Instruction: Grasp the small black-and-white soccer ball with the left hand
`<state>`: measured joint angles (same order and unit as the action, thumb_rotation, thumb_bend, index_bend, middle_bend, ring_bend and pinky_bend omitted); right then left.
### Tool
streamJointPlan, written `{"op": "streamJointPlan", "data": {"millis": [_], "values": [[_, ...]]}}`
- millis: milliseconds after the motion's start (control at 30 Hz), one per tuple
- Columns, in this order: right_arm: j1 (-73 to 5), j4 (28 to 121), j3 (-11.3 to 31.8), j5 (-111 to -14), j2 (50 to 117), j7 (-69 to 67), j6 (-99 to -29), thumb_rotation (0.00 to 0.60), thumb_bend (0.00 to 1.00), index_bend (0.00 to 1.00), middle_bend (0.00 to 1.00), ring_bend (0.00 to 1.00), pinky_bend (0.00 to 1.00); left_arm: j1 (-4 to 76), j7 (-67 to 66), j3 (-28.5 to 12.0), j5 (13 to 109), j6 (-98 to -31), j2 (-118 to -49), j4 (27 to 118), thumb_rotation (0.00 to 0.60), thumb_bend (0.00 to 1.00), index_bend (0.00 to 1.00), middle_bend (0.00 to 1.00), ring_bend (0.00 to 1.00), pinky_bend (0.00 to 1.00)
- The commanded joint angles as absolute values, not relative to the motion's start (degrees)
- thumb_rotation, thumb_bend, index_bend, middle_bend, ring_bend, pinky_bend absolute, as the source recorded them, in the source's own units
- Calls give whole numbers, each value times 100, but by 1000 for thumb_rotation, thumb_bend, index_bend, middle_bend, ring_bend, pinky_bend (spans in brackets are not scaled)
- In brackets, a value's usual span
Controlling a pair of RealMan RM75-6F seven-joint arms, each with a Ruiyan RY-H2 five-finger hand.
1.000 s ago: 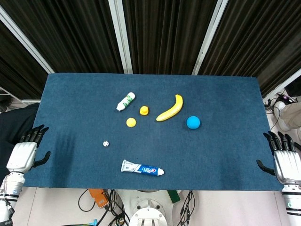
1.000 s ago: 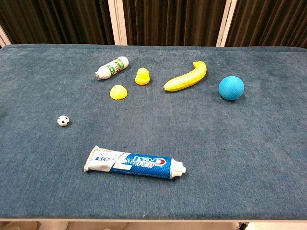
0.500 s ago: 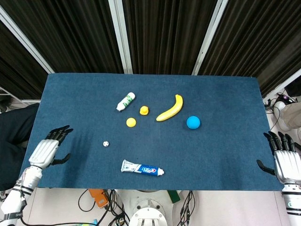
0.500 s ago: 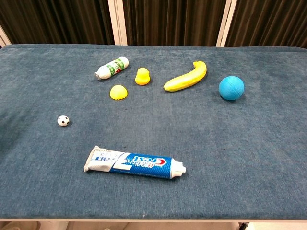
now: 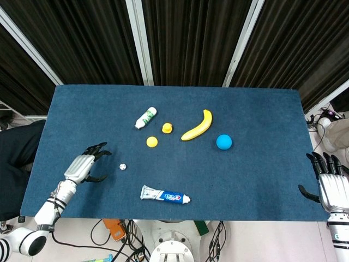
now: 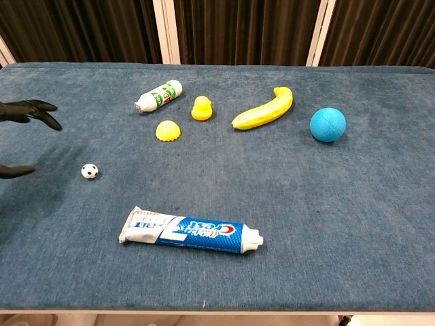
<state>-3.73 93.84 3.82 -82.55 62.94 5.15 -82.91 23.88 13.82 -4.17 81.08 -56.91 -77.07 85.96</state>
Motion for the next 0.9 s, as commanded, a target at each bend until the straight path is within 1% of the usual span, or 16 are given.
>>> {"op": "streamJointPlan", "data": {"millis": [33, 300, 467, 667, 900], "values": [[-373, 9371, 381, -8263, 6293, 538, -8300, 600, 350, 166, 156, 77, 0, 2466, 1461, -414, 8055, -5602, -7844, 8446, 600, 227, 265, 0, 0, 56], [-377, 9373, 376, -8262, 6298, 579, -8292, 600, 349, 166, 156, 78, 0, 2622, 1570, -421, 7932, -5411, -8105, 8127, 600, 222, 366, 0, 0, 56], [-382, 9381, 374, -8251, 6294, 597, -8275, 600, 350, 166, 156, 78, 0, 2728, 1573, -424, 7854, -5267, -8231, 7967, 600, 223, 374, 0, 0, 56], [-389, 9388, 374, -8238, 6294, 601, -8256, 600, 350, 166, 156, 78, 0, 2797, 1525, -416, 7853, -5254, -8328, 7952, 600, 223, 375, 0, 0, 56], [-389, 9397, 371, -8239, 6287, 593, -8253, 600, 350, 166, 156, 77, 0, 2926, 1418, -430, 7801, -5153, -8431, 7955, 600, 222, 413, 0, 0, 56]]}}
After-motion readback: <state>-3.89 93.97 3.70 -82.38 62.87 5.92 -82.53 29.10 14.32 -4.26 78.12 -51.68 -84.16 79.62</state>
